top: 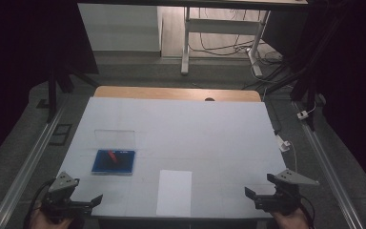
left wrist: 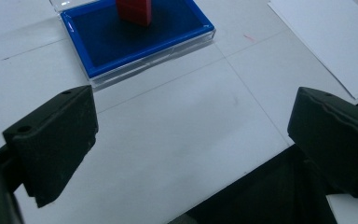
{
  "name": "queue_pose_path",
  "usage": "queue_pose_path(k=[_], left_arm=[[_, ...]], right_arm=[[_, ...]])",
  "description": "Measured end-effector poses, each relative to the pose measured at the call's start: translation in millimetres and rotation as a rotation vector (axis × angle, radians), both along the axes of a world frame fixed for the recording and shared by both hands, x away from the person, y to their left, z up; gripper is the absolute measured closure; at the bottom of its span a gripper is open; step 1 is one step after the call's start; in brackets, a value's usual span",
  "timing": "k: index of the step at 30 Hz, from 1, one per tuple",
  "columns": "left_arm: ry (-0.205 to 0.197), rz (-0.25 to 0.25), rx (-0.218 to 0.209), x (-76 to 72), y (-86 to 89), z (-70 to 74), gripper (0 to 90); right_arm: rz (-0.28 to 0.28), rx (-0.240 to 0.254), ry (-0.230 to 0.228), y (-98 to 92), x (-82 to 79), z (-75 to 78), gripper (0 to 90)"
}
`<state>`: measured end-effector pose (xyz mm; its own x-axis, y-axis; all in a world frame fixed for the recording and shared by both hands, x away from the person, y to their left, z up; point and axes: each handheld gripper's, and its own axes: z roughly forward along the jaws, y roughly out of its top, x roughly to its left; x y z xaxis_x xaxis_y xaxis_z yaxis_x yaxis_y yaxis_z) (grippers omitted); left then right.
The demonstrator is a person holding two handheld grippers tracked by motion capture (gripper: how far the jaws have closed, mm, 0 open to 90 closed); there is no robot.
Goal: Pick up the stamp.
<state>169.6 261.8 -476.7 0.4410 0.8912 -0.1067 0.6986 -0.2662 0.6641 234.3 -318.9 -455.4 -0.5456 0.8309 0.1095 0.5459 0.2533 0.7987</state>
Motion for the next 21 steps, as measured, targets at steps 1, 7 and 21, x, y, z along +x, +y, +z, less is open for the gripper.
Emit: queue_pose_path(k=[1, 7, 21], left_arm=[[-0.001, -0.002, 0.007, -0.1, -0.5, -0.1, 1.8], [0.007, -0.014, 0.039, 1.3, -3.6, -1.1, 0.3], [0.033, -0.003, 0.029, 3.5, -2.5, -1.4, 1.5]], right_arm=[[0.01, -0.002, 0.004, 0.4, -0.2, 0.0, 0.0], [0.035, -0.018, 0.025, 2.5, 0.3, -0.3, 0.0], [0.074, -0.026, 0.043, 4.2, 1.0, -1.4, 0.0]])
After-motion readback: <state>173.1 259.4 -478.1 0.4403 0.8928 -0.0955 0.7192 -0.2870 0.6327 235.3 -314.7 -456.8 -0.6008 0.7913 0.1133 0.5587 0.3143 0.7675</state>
